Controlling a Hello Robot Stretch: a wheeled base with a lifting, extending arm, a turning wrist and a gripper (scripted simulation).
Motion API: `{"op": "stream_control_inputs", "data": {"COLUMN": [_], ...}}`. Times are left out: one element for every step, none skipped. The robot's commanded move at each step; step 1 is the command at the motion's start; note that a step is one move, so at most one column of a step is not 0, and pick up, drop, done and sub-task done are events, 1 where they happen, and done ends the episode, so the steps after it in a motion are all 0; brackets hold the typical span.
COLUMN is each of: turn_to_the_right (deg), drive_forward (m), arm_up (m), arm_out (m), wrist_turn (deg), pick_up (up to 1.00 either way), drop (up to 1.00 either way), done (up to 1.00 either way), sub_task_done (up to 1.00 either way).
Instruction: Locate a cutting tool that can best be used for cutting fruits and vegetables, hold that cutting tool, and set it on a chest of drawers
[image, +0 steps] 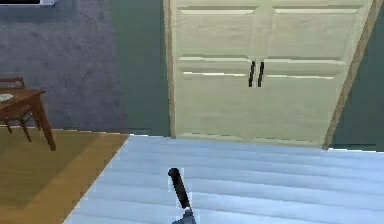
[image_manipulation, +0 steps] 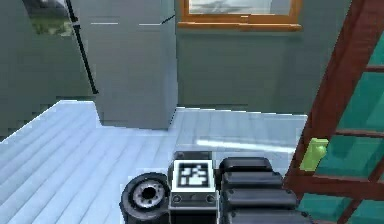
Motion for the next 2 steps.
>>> {"op": "stream_control_inputs", "data": {"turn_to_the_right": [45.0,39.0], "drive_forward": [0.00,0.00], "arm_up": [0.00,0.00], "arm_out": [0.00,0.00], "wrist_turn": [0.0,0.0], "pick_up": [0.00,0.00], "drop": [0.00,0.00], "done": [0.00,0.00], "sub_task_done": [0.00,0.00]}}
